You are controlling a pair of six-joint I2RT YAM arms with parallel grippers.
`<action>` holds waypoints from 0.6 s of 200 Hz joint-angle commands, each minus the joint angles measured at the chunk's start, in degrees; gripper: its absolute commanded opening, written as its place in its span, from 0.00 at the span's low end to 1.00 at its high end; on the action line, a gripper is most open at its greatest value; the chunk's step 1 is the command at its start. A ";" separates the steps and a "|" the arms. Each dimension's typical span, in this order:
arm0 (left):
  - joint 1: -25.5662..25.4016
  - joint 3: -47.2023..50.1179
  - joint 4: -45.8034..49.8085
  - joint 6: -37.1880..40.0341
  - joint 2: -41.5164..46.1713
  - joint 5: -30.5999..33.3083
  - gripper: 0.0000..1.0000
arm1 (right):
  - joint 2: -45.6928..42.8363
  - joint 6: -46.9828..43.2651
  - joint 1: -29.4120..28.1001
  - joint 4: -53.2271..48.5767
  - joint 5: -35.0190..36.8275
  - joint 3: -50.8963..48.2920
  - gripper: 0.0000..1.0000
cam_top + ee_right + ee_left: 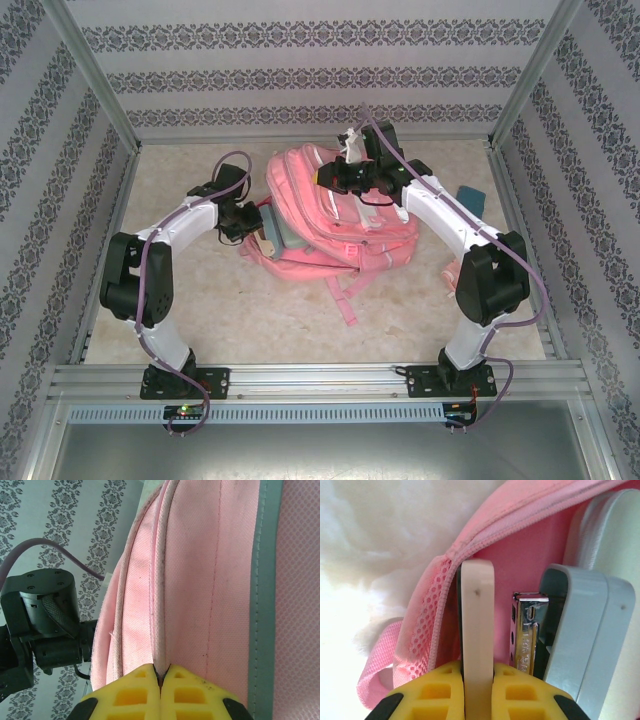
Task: Pack the student bag
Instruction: Place the loose stationery in the student bag.
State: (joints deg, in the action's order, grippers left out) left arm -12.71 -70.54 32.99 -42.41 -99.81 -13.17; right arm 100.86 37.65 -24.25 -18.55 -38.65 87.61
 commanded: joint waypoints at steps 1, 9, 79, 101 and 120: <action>0.05 -1.75 7.69 0.97 -0.87 6.79 0.01 | -3.69 0.06 -0.63 4.06 -1.82 0.10 0.01; 0.07 -2.41 8.19 0.44 -1.84 7.35 0.01 | -3.65 0.10 -0.71 4.11 -1.86 0.06 0.01; -2.56 -11.47 2.84 -3.47 -10.25 2.77 0.01 | -3.12 0.14 -1.50 4.10 -2.04 0.53 0.01; -3.13 -12.53 1.37 -5.57 -12.09 3.30 0.02 | -3.28 0.06 -1.77 3.97 -1.95 0.36 0.01; -3.77 -15.22 5.66 -4.08 -14.83 5.72 0.02 | -3.55 -0.20 -1.81 3.80 -1.76 0.06 0.01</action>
State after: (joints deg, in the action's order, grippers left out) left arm -14.72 -82.61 36.95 -45.41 -111.15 -9.61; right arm 100.64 37.65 -25.04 -18.20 -38.65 87.61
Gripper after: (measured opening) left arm 0.144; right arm 0.041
